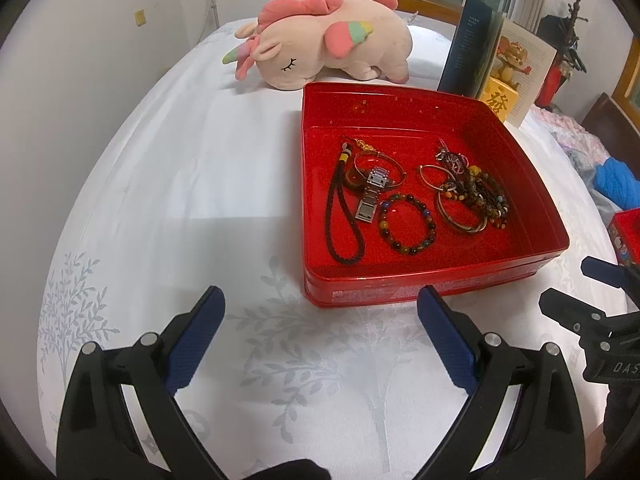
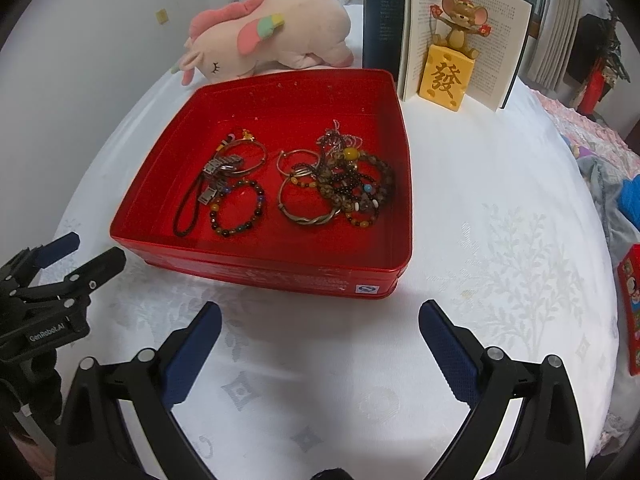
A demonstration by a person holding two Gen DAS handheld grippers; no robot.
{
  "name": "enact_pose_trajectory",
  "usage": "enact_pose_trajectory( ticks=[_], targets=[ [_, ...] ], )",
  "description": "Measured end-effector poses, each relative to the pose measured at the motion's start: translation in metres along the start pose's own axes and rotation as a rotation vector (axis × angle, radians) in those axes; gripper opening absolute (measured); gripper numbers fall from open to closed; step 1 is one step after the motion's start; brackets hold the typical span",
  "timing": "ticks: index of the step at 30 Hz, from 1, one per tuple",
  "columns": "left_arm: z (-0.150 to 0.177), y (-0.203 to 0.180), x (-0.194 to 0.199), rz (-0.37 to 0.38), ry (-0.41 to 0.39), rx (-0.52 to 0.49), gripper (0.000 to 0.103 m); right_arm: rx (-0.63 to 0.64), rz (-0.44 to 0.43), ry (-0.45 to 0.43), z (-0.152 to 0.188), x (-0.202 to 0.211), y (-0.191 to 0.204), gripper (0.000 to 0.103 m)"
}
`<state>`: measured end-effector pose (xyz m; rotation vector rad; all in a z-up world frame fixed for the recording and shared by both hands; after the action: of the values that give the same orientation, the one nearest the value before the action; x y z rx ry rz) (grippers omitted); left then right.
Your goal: Organize jewelry
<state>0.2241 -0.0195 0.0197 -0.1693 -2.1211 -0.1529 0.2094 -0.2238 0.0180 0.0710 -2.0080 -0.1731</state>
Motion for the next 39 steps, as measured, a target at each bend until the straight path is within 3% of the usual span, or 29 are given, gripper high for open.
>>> enact_pose_trajectory(
  ticks=[39],
  targets=[
    [-0.0004,-0.0003,-0.0026,-0.009,0.000,-0.009,0.096,0.013,0.016,0.003,-0.0006,-0.0035,-0.0007,0.099]
  ],
)
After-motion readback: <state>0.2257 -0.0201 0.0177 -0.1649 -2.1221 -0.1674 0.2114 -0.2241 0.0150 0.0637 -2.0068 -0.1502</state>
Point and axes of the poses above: each gripper's, at about its wrist camera, not at the fingertips, and x roughly against the way its jaws point, y to its left, z to its underside, the point moved 1 cm from there along -x, roughly the way its jaws point, and after that the axes turned 8 degrees about -x, right-handed, at the moved point
